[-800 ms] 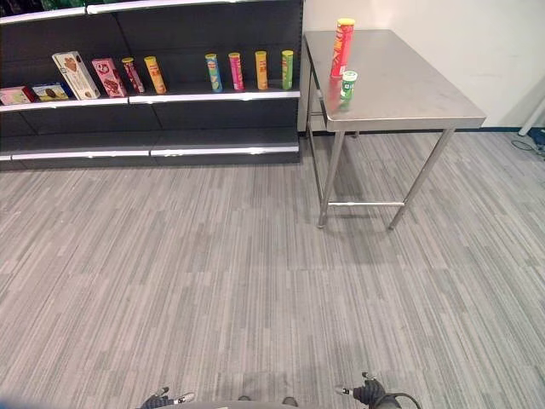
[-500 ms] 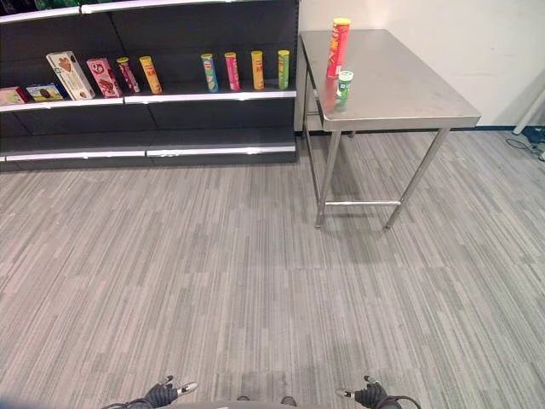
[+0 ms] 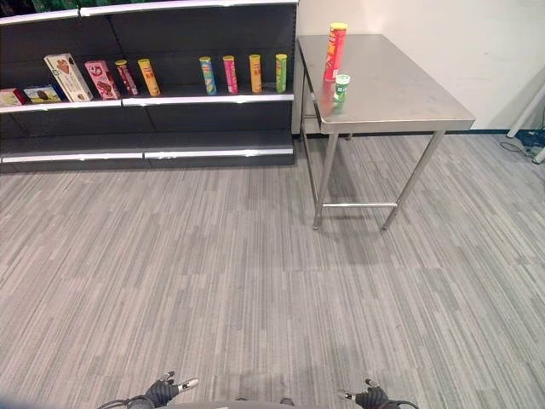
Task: Put the goods on the table back onto the shelves and tidy them up.
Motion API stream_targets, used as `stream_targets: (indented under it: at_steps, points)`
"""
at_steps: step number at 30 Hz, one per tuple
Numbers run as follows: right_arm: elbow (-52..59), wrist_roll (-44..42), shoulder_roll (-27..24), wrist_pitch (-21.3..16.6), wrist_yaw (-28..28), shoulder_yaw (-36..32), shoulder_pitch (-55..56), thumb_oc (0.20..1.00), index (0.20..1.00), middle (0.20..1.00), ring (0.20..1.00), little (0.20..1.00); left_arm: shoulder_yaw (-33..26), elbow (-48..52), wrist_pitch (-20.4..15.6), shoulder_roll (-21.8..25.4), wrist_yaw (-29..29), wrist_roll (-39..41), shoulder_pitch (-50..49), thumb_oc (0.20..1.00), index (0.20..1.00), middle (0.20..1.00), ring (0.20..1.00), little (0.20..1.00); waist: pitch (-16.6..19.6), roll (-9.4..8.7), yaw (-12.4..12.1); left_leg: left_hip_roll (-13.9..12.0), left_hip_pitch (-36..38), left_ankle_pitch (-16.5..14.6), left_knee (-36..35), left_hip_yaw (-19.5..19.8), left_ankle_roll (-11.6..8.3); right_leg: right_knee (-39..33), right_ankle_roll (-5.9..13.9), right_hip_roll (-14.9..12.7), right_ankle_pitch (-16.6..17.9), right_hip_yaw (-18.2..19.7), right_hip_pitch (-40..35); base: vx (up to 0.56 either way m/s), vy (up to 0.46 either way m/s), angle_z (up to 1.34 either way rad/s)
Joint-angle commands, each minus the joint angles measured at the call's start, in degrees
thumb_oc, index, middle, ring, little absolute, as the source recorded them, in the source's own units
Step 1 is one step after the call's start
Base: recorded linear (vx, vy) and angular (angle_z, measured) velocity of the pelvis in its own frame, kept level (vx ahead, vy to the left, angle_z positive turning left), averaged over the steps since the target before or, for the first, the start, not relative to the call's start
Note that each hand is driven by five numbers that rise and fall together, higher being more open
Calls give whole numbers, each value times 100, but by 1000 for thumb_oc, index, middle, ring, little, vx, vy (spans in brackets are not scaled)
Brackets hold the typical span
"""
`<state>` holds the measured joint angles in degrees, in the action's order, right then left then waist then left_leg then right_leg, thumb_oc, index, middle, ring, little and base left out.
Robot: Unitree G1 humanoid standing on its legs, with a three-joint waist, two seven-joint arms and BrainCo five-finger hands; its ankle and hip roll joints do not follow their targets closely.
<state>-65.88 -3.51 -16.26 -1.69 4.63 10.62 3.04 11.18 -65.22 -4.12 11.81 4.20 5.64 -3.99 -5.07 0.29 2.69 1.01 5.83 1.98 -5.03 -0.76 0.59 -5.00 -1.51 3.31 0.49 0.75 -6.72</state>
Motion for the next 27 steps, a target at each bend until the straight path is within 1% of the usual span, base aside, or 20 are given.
stream_targets:
  at_steps: [1, 14, 21, 24, 27]
  points:
    - [-79, -131, 30, -110, 55, 81, -235, 1000, 1000, 1000, 1000, 1000, -66, -105, -185, 119, 10, -95, 269, 1000, 1000, 1000, 1000, 1000, 32, -229, -3, -29, 151, -688, 3, 258, -139, 79, 811, -627, -127, 288, 150, 0, 0, 0]
    - [-71, -147, 36, -117, 89, 92, -257, 1000, 1000, 1000, 1000, 1000, -62, -201, -173, 143, 116, -243, 281, 1000, 1000, 1000, 1000, 1000, 23, -238, -3, -19, 148, -673, 3, 272, -152, 79, 798, -629, -124, 239, 128, 0, 0, 0]
    - [-108, -146, 18, -96, 106, 63, -274, 1000, 1000, 1000, 1000, 1000, -130, -145, -177, 146, 110, -86, 295, 1000, 1000, 1000, 1000, 1000, -11, -242, -16, -8, 101, -666, 3, 299, -128, 83, 816, -618, -94, 263, 206, 0, 0, 0]
    - [-132, -157, 13, -71, 90, 53, -291, 1000, 1000, 1000, 1000, 1000, -175, -126, -182, 162, 97, -4, 295, 1000, 1000, 1000, 1000, 1000, -39, -251, -34, 16, 52, -650, 3, 293, -98, 117, 828, -624, -89, 281, 278, 12, 41, -1]
    - [-139, -185, 16, -45, 90, 63, -348, 1000, 1000, 1000, 1000, 1000, -223, -85, -171, 190, 85, 150, 321, 1000, 1000, 1000, 1000, 1000, -86, -279, -79, 60, -103, -593, 3, 303, -19, 225, 875, -655, -95, 354, 461, 11, 70, -1]
